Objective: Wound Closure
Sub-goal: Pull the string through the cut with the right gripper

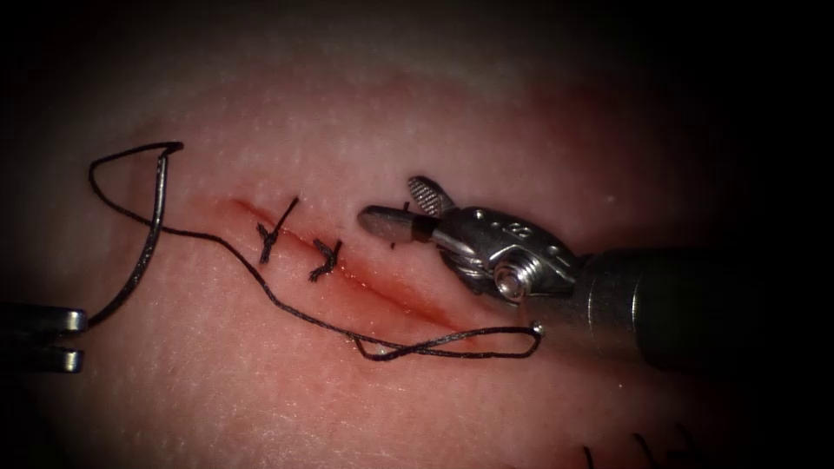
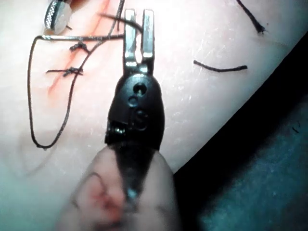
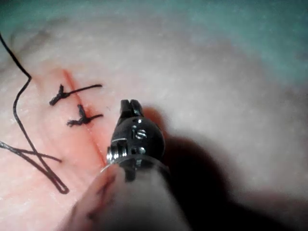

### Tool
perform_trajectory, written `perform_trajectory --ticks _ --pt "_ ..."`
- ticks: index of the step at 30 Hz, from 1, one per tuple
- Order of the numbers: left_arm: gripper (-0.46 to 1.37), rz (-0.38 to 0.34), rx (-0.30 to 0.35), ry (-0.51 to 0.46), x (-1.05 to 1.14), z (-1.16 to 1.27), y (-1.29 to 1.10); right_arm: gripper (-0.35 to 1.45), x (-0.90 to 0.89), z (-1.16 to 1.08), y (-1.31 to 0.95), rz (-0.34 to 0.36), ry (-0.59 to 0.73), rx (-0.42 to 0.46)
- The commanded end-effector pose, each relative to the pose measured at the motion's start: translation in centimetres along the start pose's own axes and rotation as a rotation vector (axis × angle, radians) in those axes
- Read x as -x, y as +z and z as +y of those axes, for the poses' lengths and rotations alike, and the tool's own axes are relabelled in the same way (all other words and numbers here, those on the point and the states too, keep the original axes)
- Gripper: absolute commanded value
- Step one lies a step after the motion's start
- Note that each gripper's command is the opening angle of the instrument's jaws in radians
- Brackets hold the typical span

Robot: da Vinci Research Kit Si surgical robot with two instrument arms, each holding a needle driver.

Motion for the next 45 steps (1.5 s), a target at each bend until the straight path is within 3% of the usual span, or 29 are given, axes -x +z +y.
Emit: perform_trajectory --ticks 1,9,23,45 --pt "-0.35 -0.001 0.009 -0.001 0.0 0.0 -0.01 -0.35 -0.02 0.0 -0.01 0.002 0.013 0.003" --pt "-0.35 -0.009 0.002 0.015 0.02 -0.08 -0.03 -0.35 -0.12 -0.06 -0.08 -0.015 0.065 0.005" --pt "-0.35 -0.016 -0.004 0.022 0.08 -0.14 -0.06 -0.35 -0.63 -0.09 -0.21 0.043 0.056 0.03" --pt "-0.35 -0.018 -0.019 0.052 0.12 -0.33 -0.15 -0.35 -0.89 -0.12 -0.29 0.058 0.018 0.033"
